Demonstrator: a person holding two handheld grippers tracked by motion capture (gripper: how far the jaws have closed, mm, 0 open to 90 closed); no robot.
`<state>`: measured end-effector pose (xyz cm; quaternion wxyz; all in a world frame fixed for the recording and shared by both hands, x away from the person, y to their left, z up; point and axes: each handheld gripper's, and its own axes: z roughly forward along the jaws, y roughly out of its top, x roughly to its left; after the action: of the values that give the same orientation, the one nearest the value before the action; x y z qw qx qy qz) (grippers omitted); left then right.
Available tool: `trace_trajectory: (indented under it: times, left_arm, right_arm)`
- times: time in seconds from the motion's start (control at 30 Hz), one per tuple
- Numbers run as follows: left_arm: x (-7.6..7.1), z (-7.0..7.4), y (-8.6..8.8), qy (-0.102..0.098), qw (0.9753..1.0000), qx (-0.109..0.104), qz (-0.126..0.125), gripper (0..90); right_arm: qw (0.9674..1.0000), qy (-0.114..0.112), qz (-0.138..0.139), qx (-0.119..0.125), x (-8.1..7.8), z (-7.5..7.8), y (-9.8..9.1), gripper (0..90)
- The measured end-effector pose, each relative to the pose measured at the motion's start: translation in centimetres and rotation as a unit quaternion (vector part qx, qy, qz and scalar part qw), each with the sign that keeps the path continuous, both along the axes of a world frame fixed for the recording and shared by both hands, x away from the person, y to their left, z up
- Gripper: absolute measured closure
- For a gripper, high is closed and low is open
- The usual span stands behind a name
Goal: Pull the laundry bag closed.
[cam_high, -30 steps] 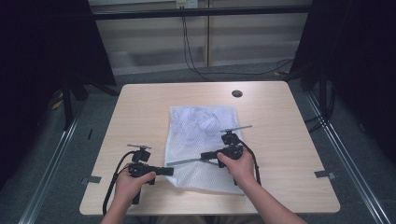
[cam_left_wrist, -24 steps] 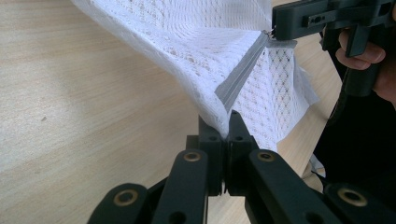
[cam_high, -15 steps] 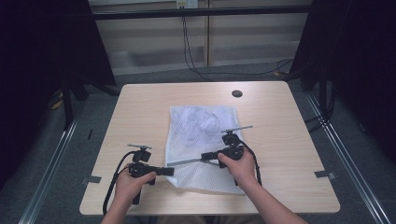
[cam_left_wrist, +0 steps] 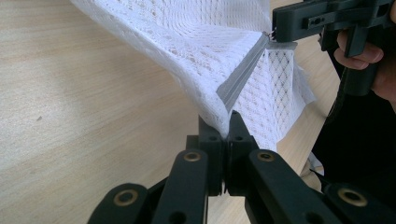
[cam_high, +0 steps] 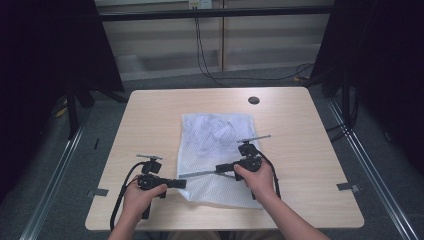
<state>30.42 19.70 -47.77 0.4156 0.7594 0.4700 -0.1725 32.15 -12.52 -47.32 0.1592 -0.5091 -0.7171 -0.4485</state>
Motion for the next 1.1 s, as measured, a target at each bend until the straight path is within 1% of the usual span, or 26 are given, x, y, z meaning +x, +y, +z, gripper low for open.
trace_trajectory:
  times: [0.07, 0.1, 0.13, 0.17, 0.2, 0.3, 0.33, 0.37, 0.43, 0.53, 0.57, 0.67, 0.73, 0.77, 0.83, 0.87, 0.9, 0.93, 1.03, 1.07, 1.1]
  left_arm:
    - [0.0, 0.0, 0.1, -0.001, 1.0, 0.004, -0.005, 88.6]
    - [0.0, 0.0, 0.0, 0.0, 1.0, 0.002, 0.0, 88.6]
    - [0.1, 0.0, 0.2, -0.004, 1.0, 0.004, -0.003, 88.6]
    - [0.0, 0.0, 0.1, -0.003, 1.0, 0.003, 0.001, 88.6]
    - [0.0, 0.0, 0.2, -0.001, 1.0, 0.002, -0.001, 88.6]
    - [0.1, 0.0, 0.1, -0.004, 1.0, 0.004, -0.003, 88.6]
    - [0.0, 0.0, 0.1, -0.004, 1.0, 0.004, -0.001, 88.6]
    - [0.0, 0.0, 0.1, 0.001, 1.0, 0.001, 0.0, 88.6]
    - [0.0, 0.1, 0.0, 0.002, 1.0, 0.001, 0.0, 88.6]
    - [-0.1, 0.1, 0.0, -0.003, 1.0, 0.006, -0.005, 88.6]
    - [-0.1, 0.1, 0.0, -0.003, 1.0, 0.005, -0.002, 88.6]
    - [0.0, 0.1, 0.0, -0.003, 1.0, 0.006, -0.005, 88.6]
    - [-0.1, 0.1, -0.1, 0.001, 1.0, 0.003, 0.0, 88.6]
    - [0.0, 0.1, 0.0, 0.0, 1.0, 0.006, -0.003, 88.6]
    - [-0.1, 0.0, 0.0, 0.002, 1.0, 0.001, 0.005, 88.5]
    - [-0.1, 0.0, 0.1, 0.0, 1.0, 0.002, 0.001, 88.6]
    - [-0.1, 0.0, 0.1, 0.0, 1.0, 0.005, 0.001, 88.6]
    - [-0.1, 0.0, 0.1, 0.0, 1.0, 0.005, 0.002, 88.6]
    - [0.0, 0.0, 0.2, -0.001, 1.0, 0.006, 0.002, 88.6]
    - [-0.1, 0.0, 0.1, 0.003, 1.0, 0.006, 0.007, 88.6]
    - [-0.1, 0.0, 0.2, 0.004, 0.9999, 0.008, 0.005, 88.6]
  right_arm:
    - [1.0, -0.002, 0.001, -0.001, 0.0, -0.1, -0.1, 87.0]
    - [1.0, -0.003, 0.0, -0.003, 0.0, -0.1, -0.1, 87.0]
    - [1.0, -0.002, 0.0, -0.001, 0.0, -0.1, -0.2, 87.0]
    - [1.0, 0.001, -0.002, 0.002, 0.0, -0.1, -0.3, 87.0]
    - [1.0, 0.0, -0.002, 0.003, 0.0, -0.1, -0.4, 87.0]
    - [1.0, 0.001, -0.003, 0.003, 0.0, -0.1, -0.5, 87.0]
    - [1.0, 0.002, -0.003, 0.002, 0.0, -0.1, -0.5, 87.0]
    - [1.0, 0.001, -0.003, 0.003, 0.0, -0.1, -0.5, 87.0]
    - [1.0, 0.002, -0.002, 0.003, 0.0, -0.2, -0.5, 87.0]
    - [1.0, 0.002, -0.001, 0.004, -0.1, -0.2, -0.6, 87.0]
    - [1.0, 0.003, -0.001, 0.004, -0.1, -0.2, -0.7, 87.0]
    - [1.0, 0.004, -0.001, 0.005, -0.1, -0.1, -0.7, 87.0]
    - [1.0, 0.004, 0.0, 0.006, -0.1, -0.1, -0.7, 87.0]
    - [1.0, 0.003, 0.0, 0.003, -0.1, -0.1, -0.8, 87.0]
    - [1.0, 0.002, 0.001, 0.003, 0.0, -0.2, -1.1, 87.0]
    - [1.0, 0.006, -0.004, 0.003, 0.0, -0.2, -1.2, 87.0]
    - [1.0, 0.005, -0.004, 0.005, 0.0, -0.2, -1.3, 87.0]
    - [1.0, 0.003, -0.005, 0.0, 0.0, -0.2, -1.3, 87.0]
    - [1.0, 0.004, -0.005, 0.0, 0.0, -0.1, -1.6, 87.0]
    - [1.0, 0.004, -0.006, -0.001, 0.0, -0.2, -1.7, 87.0]
    - [1.0, 0.004, -0.007, -0.003, -0.1, -0.2, -1.8, 87.0]
